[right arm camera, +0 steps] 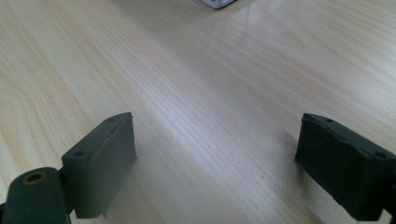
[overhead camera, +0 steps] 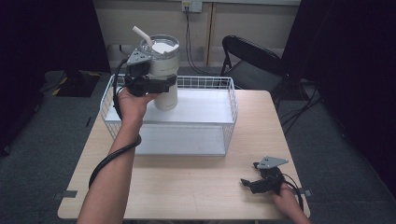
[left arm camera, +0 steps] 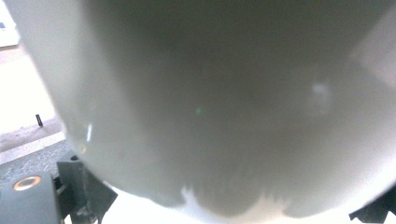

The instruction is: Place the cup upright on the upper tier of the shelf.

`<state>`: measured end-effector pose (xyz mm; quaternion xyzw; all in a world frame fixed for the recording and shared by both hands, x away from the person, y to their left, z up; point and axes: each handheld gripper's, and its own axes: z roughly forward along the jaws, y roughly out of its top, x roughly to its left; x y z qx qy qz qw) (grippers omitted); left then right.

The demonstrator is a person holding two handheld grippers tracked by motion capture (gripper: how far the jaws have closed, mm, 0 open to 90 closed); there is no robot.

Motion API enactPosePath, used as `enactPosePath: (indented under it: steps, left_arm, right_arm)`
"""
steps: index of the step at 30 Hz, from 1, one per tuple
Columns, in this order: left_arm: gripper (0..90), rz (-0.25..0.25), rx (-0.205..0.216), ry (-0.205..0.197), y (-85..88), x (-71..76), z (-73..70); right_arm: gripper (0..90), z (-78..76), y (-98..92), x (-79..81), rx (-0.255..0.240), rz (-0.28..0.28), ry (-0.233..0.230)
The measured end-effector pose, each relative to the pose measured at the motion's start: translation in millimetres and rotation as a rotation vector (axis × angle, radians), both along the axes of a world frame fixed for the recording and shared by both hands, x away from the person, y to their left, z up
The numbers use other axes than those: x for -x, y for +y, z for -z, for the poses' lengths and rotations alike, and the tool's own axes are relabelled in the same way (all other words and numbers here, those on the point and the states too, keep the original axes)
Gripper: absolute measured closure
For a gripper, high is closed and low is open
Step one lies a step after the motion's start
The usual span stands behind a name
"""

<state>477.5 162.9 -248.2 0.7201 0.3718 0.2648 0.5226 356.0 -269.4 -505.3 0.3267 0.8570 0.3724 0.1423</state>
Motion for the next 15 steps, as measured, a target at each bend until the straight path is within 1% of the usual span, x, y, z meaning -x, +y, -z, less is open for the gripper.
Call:
enactPosePath:
  steps: [4, 8, 14, 15]
  left_arm:
    - [9.6, 0.0, -0.002, -0.008, 0.2, 0.8, 0.9]
    - [9.5, 0.001, 0.01, -0.026, 0.8, 1.7, 4.2]
    - [9.5, 0.001, 0.001, -0.019, 1.5, 2.9, 4.4]
    - [9.4, 0.0, 0.007, -0.016, 1.3, 2.9, 5.1]
  right_arm:
    - [11.1, 0.0, 0.0, 0.1, 0.0, 0.0, 0.0]
    - [11.1, 0.1, 0.0, 0.0, -0.001, 0.0, -0.001]
    - [11.1, 0.1, 0.1, 0.1, -0.001, 0.001, 0.0]
    - [11.1, 0.1, 0.1, 0.1, -0.001, 0.001, 0.0]
